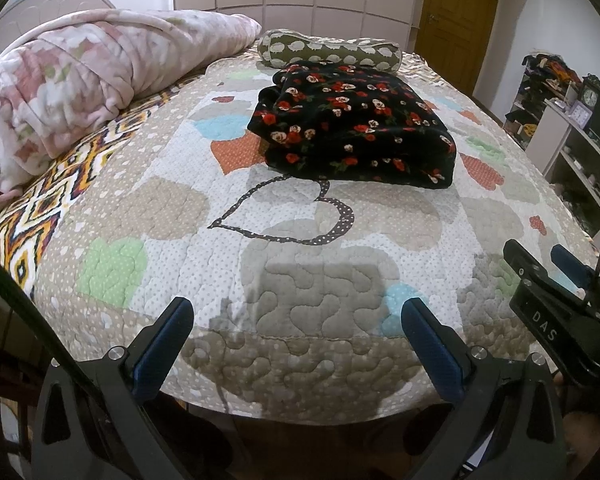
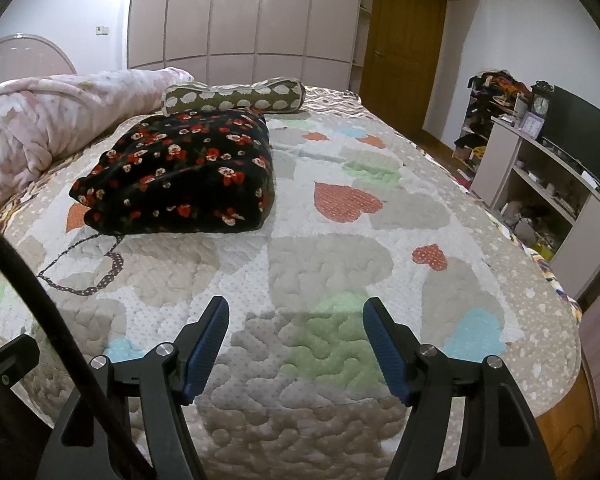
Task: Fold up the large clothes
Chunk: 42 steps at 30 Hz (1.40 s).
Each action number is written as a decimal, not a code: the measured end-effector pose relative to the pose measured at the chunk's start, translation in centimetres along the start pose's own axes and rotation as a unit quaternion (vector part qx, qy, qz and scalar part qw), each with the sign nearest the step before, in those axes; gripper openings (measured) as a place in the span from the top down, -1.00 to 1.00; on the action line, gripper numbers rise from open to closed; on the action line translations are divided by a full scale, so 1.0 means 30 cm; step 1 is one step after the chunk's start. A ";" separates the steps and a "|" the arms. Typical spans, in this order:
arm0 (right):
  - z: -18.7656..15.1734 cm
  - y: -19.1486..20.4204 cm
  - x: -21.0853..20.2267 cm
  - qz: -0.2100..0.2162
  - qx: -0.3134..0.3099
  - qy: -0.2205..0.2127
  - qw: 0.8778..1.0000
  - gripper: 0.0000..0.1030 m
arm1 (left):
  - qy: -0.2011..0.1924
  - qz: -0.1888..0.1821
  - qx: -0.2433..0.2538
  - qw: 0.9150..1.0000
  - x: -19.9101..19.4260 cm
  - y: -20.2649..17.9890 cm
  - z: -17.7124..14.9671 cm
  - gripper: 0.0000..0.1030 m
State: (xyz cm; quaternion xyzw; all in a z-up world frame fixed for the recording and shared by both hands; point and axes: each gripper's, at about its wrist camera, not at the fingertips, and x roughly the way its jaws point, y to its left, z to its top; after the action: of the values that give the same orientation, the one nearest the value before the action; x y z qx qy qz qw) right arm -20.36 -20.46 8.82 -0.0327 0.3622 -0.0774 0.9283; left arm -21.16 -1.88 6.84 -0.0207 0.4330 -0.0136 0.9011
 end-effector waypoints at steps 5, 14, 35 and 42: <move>-0.003 -0.004 0.008 -0.010 -0.001 0.007 1.000 -0.43 | 0.000 0.000 0.000 1.000 0.002 0.000 0.002 -1.00; -0.008 -0.001 0.011 -0.011 -0.005 0.008 1.000 -0.45 | 0.001 0.000 0.000 1.000 0.003 0.002 0.000 -1.00; -0.017 0.004 0.042 -0.039 -0.033 0.028 0.998 -0.47 | 0.005 0.001 0.000 1.000 0.008 0.005 -0.006 -1.00; -0.016 0.005 0.043 -0.038 -0.033 0.028 0.998 -0.48 | 0.001 0.005 0.003 1.000 0.011 0.002 0.003 -1.00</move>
State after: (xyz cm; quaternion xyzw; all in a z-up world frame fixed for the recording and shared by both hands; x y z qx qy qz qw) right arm -19.72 -20.52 7.58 -0.0752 0.3892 -0.1014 0.9124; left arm -20.90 -1.82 6.64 -0.0157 0.4341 -0.0101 0.9007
